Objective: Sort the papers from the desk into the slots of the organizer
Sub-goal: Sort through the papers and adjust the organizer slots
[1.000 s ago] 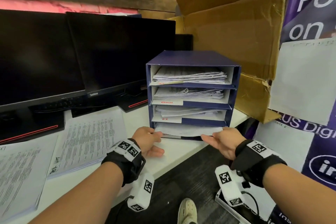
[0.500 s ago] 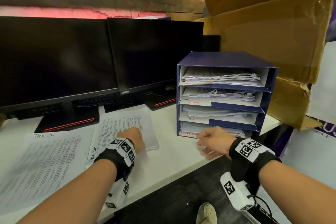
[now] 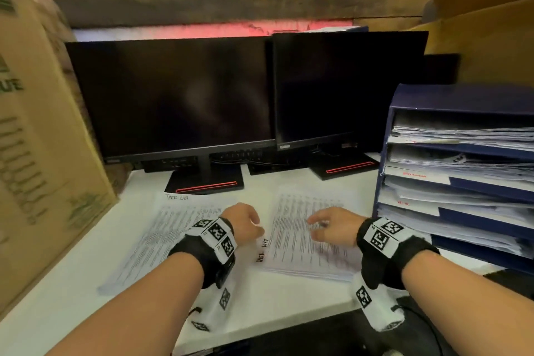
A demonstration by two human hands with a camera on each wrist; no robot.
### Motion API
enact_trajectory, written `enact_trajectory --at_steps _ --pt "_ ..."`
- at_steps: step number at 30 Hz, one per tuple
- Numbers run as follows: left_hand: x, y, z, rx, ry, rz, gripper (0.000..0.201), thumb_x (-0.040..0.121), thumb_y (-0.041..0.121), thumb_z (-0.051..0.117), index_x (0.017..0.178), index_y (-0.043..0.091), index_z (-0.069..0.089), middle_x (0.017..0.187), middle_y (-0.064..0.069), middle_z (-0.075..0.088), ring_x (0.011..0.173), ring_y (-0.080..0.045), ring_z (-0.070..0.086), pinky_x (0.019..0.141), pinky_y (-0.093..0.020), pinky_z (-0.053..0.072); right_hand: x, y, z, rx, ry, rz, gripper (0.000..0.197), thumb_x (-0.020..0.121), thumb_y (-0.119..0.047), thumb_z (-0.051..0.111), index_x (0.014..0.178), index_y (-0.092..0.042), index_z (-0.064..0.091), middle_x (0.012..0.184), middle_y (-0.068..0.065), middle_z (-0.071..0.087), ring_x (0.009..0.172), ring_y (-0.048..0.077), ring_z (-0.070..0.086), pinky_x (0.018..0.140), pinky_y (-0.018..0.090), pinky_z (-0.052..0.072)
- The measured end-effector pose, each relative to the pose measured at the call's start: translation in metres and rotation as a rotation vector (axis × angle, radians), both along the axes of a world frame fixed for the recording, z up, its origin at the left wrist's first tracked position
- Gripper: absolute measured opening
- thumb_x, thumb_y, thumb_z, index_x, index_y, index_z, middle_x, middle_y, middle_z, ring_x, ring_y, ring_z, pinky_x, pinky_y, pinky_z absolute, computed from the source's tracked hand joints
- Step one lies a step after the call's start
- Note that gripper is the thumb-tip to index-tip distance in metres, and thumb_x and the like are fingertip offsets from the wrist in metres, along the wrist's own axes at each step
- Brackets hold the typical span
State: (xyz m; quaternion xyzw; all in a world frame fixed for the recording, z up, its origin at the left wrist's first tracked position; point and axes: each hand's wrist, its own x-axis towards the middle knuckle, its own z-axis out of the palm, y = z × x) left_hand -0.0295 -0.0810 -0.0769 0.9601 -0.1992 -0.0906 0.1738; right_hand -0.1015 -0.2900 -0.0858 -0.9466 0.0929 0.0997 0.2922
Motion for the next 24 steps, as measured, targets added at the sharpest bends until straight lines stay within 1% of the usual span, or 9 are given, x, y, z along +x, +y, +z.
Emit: enact_trajectory --at_steps 3,6,8,11,14,16,18,20,24 --pt "0.003 0.043 -0.002 0.218 0.036 0.097 0.042 0.093 0.031 0.054 0.13 0.011 0.052 0.135 -0.006 0.052 0.123 -0.022 0.051 0.099 -0.027 0.04 0.012 0.026 0.003 -0.141 0.108 0.131 0.049 0.094 -0.033 0.052 0.142 -0.025 0.045 0.154 -0.002 0.033 0.14 0.018 0.034 0.113 0.03 0.027" --pt "0.004 0.074 -0.012 0.314 0.112 0.1 0.043 0.092 0.035 0.056 0.128 0.012 0.054 0.13 -0.004 0.057 0.111 -0.02 0.056 0.096 -0.027 0.043 0.02 0.042 0.0 -0.24 0.169 0.2 0.053 0.094 -0.033 0.052 0.146 -0.026 0.04 0.155 -0.003 0.031 0.141 0.019 0.032 0.114 0.031 0.025" --pt "0.007 0.086 -0.016 0.291 0.137 0.113 0.039 0.09 0.033 0.058 0.123 0.012 0.056 0.126 -0.004 0.06 0.104 -0.019 0.057 0.094 -0.027 0.045 0.025 0.047 0.0 -0.275 0.178 0.226 0.055 0.093 -0.034 0.053 0.146 -0.029 0.039 0.156 -0.004 0.03 0.141 0.019 0.031 0.115 0.033 0.024" --pt "0.011 0.097 -0.012 0.278 0.091 0.098 0.035 0.084 0.037 0.065 0.112 0.016 0.065 0.118 0.002 0.064 0.107 -0.018 0.06 0.091 -0.028 0.048 0.032 0.046 -0.001 -0.299 0.193 0.235 0.054 0.091 -0.035 0.054 0.143 -0.034 0.041 0.156 -0.006 0.028 0.142 0.018 0.03 0.117 0.035 0.024" --pt "0.019 0.103 -0.007 0.047 0.113 0.154 0.024 0.082 0.029 0.07 0.102 0.015 0.07 0.102 0.0 0.065 0.09 -0.02 0.065 0.074 -0.03 0.055 0.034 0.042 -0.004 -0.305 0.188 0.241 0.053 0.089 -0.036 0.056 0.141 -0.039 0.043 0.156 -0.008 0.028 0.14 0.018 0.032 0.117 0.036 0.025" --pt "0.026 0.109 -0.006 -0.002 0.109 0.208 0.023 0.083 0.029 0.07 0.1 0.014 0.07 0.101 -0.004 0.067 0.089 -0.023 0.068 0.075 -0.031 0.057 0.034 0.041 -0.005 -0.324 0.188 0.251 0.053 0.09 -0.036 0.056 0.141 -0.039 0.043 0.156 -0.008 0.028 0.14 0.017 0.033 0.117 0.035 0.024" --pt "0.033 0.119 -0.01 0.127 0.052 0.276 0.041 0.082 0.036 0.07 0.115 0.013 0.064 0.116 -0.006 0.064 0.108 -0.022 0.061 0.088 -0.028 0.049 0.035 0.041 -0.004 -0.341 0.205 0.262 0.052 0.092 -0.035 0.055 0.142 -0.038 0.041 0.156 -0.008 0.028 0.14 0.017 0.033 0.117 0.033 0.024" --pt "0.036 0.132 -0.016 0.203 0.062 0.369 0.066 0.08 0.044 0.071 0.132 0.01 0.048 0.131 -0.007 0.054 0.12 -0.023 0.053 0.095 -0.029 0.044 0.035 0.041 -0.002 -0.36 0.219 0.273 0.052 0.093 -0.036 0.055 0.142 -0.038 0.041 0.156 -0.008 0.028 0.141 0.018 0.031 0.116 0.033 0.022" --pt "0.042 0.146 -0.024 0.229 0.085 0.45 0.096 0.07 0.057 0.074 0.14 0.006 0.032 0.138 -0.009 0.048 0.124 -0.025 0.051 0.099 -0.032 0.044 0.039 0.04 0.0 -0.391 0.223 0.273 0.052 0.09 -0.037 0.056 0.14 -0.041 0.043 0.156 -0.008 0.029 0.141 0.017 0.032 0.117 0.034 0.023"
